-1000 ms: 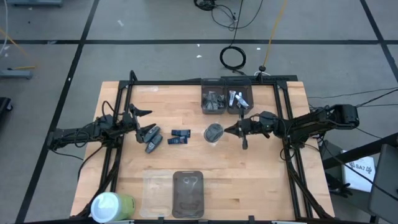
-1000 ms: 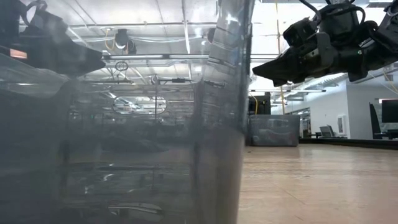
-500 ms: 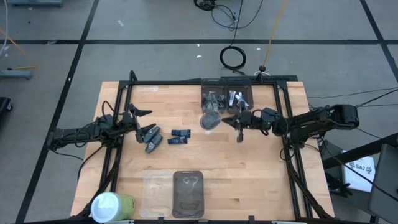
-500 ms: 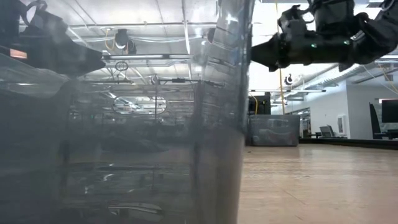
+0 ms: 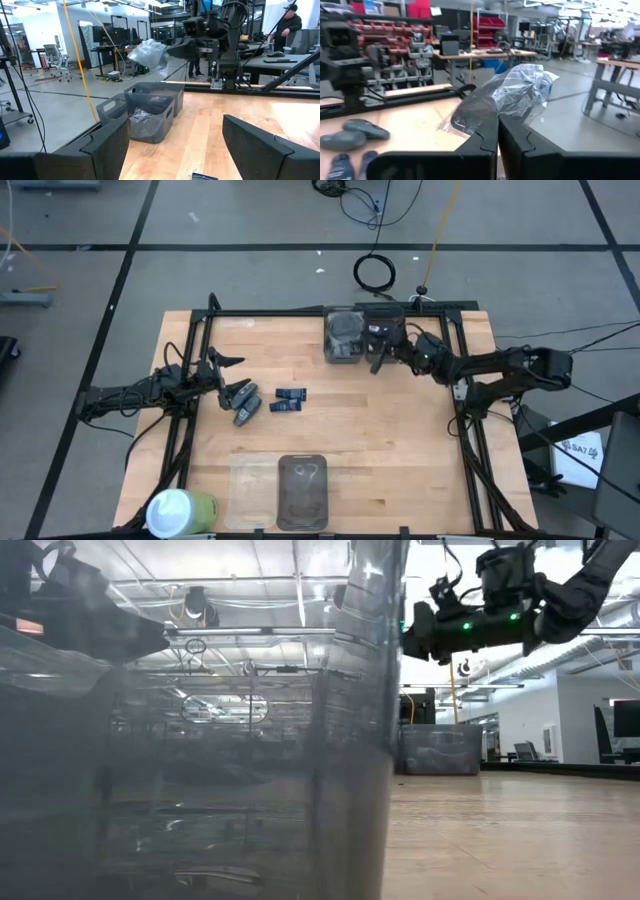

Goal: Pick & Place Travel size toiletries
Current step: Put the black hairbrush into the top left black bin

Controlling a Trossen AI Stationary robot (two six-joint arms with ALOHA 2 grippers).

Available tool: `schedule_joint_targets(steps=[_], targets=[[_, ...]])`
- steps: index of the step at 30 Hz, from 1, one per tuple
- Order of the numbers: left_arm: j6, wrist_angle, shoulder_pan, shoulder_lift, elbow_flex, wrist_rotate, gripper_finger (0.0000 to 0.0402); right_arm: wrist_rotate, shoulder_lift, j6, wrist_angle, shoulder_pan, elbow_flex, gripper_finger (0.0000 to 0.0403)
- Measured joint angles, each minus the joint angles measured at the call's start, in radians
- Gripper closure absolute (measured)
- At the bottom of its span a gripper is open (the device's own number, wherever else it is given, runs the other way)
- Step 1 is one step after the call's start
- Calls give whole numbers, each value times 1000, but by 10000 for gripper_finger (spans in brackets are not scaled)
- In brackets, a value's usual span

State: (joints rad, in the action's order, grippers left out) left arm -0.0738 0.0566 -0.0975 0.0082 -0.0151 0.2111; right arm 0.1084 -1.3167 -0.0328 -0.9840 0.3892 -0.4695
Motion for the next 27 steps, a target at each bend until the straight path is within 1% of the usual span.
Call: schedule_joint_targets(steps=[8, 14, 19, 27], targets=[[0, 0, 0, 0, 0, 0, 92, -3, -161, 6, -1, 77, -54, 403], [0, 0, 0, 0, 0, 0, 92, -4, -260, 9, 0, 103, -61, 403], [0, 0, 0, 0, 0, 0, 91, -4, -283, 20, -3, 103, -61, 403], [0, 0, 0, 0, 0, 0, 92, -4, -285, 21, 1, 103, -61, 403]])
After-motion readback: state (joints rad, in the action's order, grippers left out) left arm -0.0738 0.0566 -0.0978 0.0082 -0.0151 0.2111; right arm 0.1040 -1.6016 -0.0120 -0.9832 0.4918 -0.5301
